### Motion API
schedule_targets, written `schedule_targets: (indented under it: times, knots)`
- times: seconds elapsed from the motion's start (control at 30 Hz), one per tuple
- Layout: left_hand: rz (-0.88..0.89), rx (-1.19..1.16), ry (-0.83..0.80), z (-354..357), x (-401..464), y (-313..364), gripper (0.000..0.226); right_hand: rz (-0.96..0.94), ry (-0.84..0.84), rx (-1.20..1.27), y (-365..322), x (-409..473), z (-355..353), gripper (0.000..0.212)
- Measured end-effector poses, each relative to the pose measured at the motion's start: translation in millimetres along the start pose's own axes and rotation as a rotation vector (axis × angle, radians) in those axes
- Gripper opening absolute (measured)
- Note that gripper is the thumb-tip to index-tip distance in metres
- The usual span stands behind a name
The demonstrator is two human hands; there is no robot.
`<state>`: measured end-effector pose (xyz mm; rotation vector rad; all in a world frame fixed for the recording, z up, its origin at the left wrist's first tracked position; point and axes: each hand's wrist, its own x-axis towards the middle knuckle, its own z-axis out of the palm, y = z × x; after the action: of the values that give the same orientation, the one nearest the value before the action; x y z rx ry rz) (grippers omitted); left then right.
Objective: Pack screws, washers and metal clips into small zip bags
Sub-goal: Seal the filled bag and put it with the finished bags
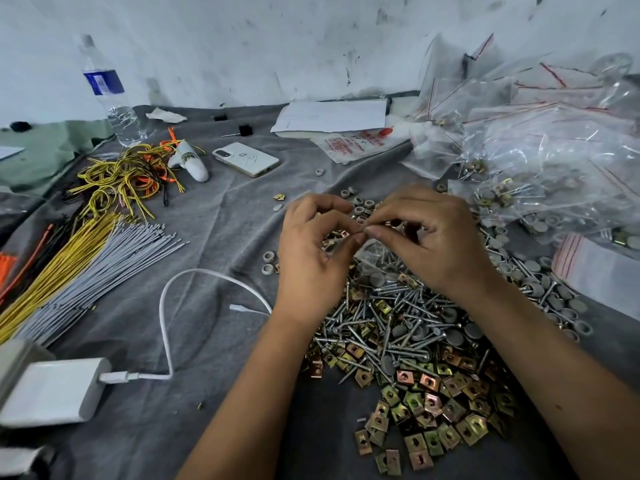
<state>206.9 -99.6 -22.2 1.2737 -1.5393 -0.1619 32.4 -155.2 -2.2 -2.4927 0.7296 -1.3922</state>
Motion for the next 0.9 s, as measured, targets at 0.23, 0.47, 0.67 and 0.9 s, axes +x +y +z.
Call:
schedule_targets:
  times: [0.23, 0.47, 0.67, 0.9]
  knots:
    - [-0.058, 0.037, -0.051, -0.2, 1.5, -1.5, 0.007, 0.041, -0.026, 0.003, 2.3, -0.8, -1.1, 0.007]
    - [-0.014, 0.071, -0.032, -2.0, 1.6, -4.2, 0.006, 0.098, -0.059, 0.013, 6.5, -1.9, 3.0, 0.011]
    - [-0.054, 0.046, -0.038, -3.8, 2.5, -8.3, 0.007, 0.134, -0.025, 0.035, 6.5, -1.0, -1.4, 0.01]
    - [-0.096, 0.028, -0.04, -4.0, 3.3, -7.7, 0.006, 0.17, -0.005, 0.061, 9.2, -1.4, -0.8, 0.008]
